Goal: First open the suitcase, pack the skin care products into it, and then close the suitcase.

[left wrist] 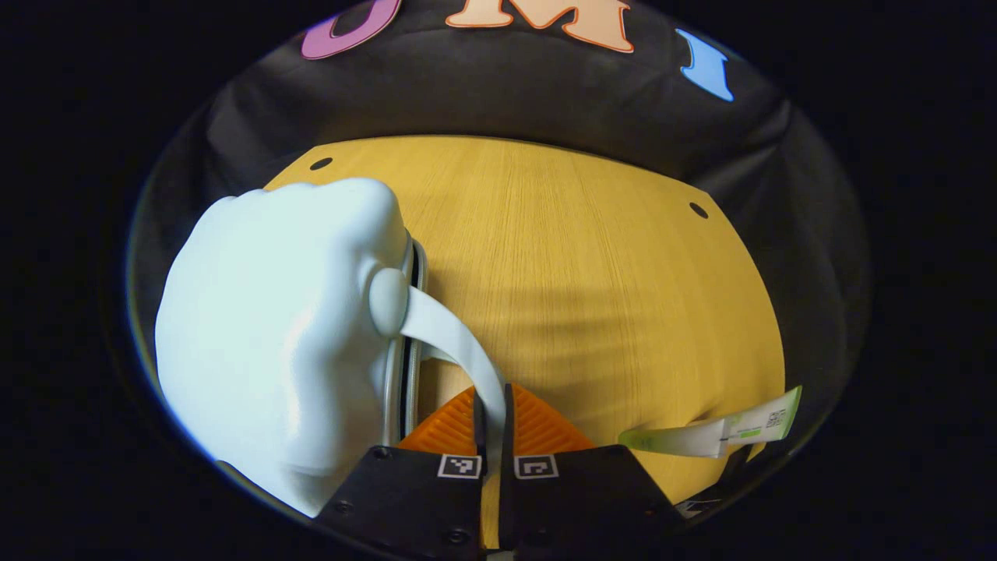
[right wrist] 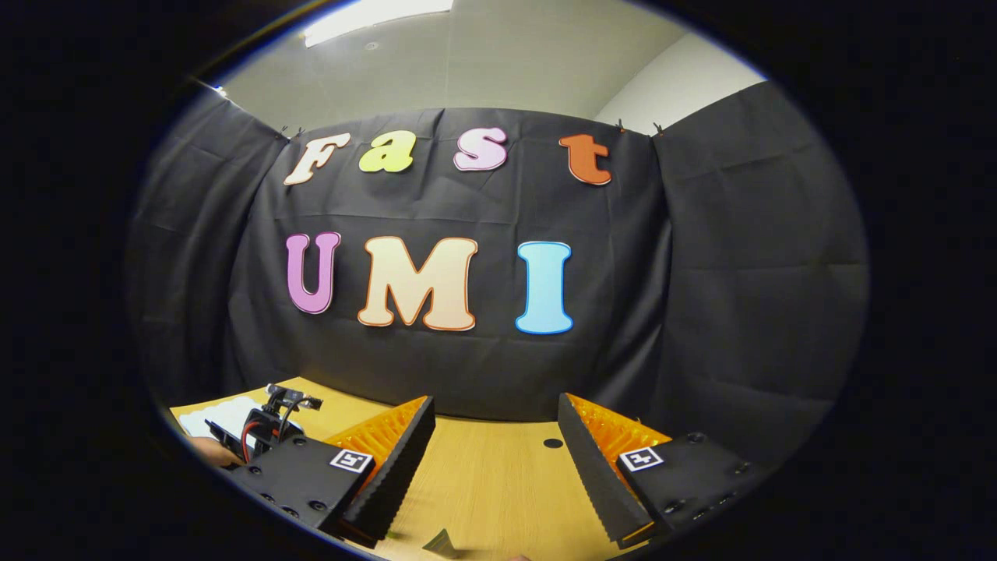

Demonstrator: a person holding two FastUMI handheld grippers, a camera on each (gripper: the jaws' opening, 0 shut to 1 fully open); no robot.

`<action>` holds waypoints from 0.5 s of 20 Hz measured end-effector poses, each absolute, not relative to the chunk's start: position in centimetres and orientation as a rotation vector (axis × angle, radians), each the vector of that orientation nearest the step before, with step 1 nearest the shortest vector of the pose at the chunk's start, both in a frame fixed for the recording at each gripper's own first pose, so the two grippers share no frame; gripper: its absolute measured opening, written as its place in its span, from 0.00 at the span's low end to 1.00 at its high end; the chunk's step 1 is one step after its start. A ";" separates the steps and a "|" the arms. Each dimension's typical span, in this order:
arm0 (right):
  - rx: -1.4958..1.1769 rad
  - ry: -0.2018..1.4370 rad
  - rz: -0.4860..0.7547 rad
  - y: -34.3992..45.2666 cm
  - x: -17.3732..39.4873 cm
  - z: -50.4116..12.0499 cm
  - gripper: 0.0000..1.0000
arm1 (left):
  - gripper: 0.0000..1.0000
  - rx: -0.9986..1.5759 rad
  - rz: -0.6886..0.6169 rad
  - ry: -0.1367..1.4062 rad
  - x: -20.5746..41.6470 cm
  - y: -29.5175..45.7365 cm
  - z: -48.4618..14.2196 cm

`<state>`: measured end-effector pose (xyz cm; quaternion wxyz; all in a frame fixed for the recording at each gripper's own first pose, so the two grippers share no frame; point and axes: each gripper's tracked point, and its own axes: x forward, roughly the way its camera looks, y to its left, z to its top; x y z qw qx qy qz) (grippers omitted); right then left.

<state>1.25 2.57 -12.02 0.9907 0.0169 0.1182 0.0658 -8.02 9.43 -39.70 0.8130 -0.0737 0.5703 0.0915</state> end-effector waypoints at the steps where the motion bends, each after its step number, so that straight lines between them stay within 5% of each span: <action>1: 0.038 0.233 0.140 2.7 1.2 -11.9 0.99 | 0.00 -0.164 0.198 1.218 -8.1 9.4 -39.4; 10: 0.080 0.229 0.175 3.6 1.6 -12.8 0.99 | 0.00 -0.082 0.169 1.135 -5.8 8.8 -32.9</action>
